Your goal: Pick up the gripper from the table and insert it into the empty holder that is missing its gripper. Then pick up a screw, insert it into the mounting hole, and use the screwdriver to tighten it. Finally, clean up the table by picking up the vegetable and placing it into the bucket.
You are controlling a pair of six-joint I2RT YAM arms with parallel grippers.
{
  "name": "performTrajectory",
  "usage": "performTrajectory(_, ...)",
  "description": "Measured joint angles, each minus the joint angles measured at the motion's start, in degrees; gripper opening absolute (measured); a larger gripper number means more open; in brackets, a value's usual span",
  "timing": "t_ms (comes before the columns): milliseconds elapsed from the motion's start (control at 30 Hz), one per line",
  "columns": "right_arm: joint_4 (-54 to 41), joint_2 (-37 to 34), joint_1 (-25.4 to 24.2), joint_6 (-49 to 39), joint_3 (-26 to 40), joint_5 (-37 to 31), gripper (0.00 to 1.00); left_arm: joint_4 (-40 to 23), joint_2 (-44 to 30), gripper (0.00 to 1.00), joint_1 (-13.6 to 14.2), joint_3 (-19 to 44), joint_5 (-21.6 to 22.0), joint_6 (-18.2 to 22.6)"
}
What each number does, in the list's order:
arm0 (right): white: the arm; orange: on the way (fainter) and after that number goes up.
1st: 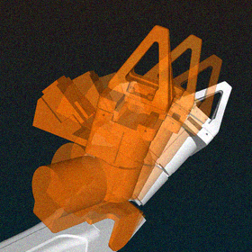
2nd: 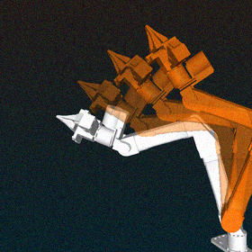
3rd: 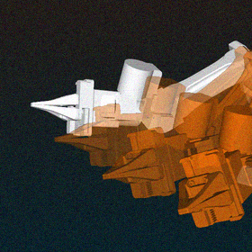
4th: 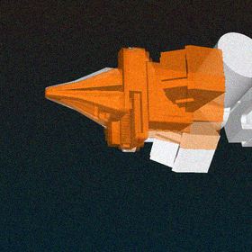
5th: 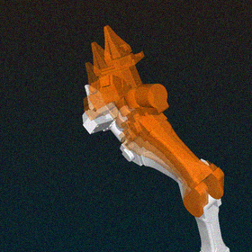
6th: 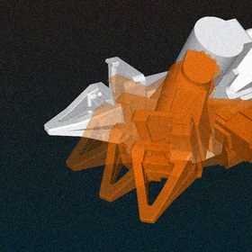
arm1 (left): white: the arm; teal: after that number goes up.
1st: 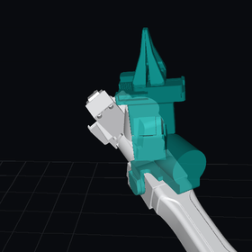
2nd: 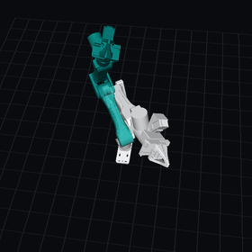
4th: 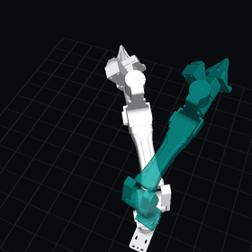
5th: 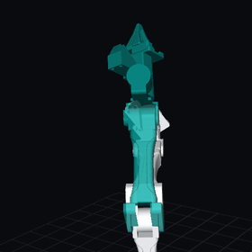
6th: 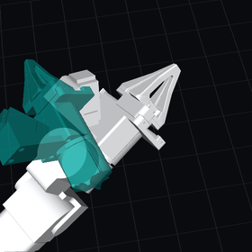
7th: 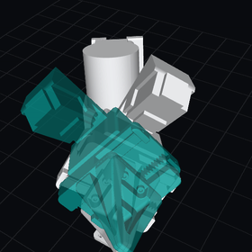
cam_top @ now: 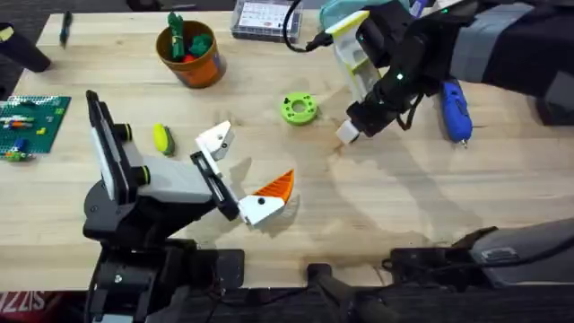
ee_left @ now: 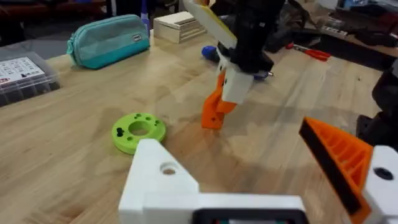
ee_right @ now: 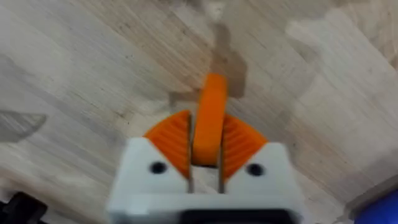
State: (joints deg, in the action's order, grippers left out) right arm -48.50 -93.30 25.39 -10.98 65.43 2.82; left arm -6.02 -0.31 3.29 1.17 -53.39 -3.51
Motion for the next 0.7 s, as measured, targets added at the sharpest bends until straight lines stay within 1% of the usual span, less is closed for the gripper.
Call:
performTrajectory(67,0.24,0.0,0.0,0.1,0.0,-0.06,0.093,0.0,0.01,0.985,0.0,0.0,0.0,0.0)
performTrajectory(100,0.36,0.0,0.0,0.34,0.09,-0.06,0.03,0.0,0.02,0.985,0.0,0.0,-0.02,0.0)
performTrajectory(167,0.47,0.0,0.0,0.31,0.13,-0.18,0.01,0.0,0.02,0.985,0.0,0.0,0.0,0.0)
performTrajectory(300,-2.4,0.02,0.0,1.23,1.6,-0.23,0.011,0.02,0.02,0.986,0.0,0.0,-0.02,0.0)
performTrajectory(367,-5.14,0.02,0.0,2.11,4.1,-0.19,0.009,0.01,0.02,0.986,0.0,0.0,-0.01,-0.01)
performTrajectory(467,-9.65,0.27,0.0,3.76,9.83,0.6,0.008,0.02,0.02,0.986,0.0,0.0,-0.02,-0.01)
performTrajectory(600,-15.67,2.72,-0.01,6.11,17.05,3.86,0.008,0.01,0.02,0.986,0.0,0.0,-0.02,0.0)
performTrajectory(700,-16.09,5.78,-0.28,6.88,18.55,8.81,0.007,0.0,0.02,0.986,0.0,0.0,0.0,-0.01)
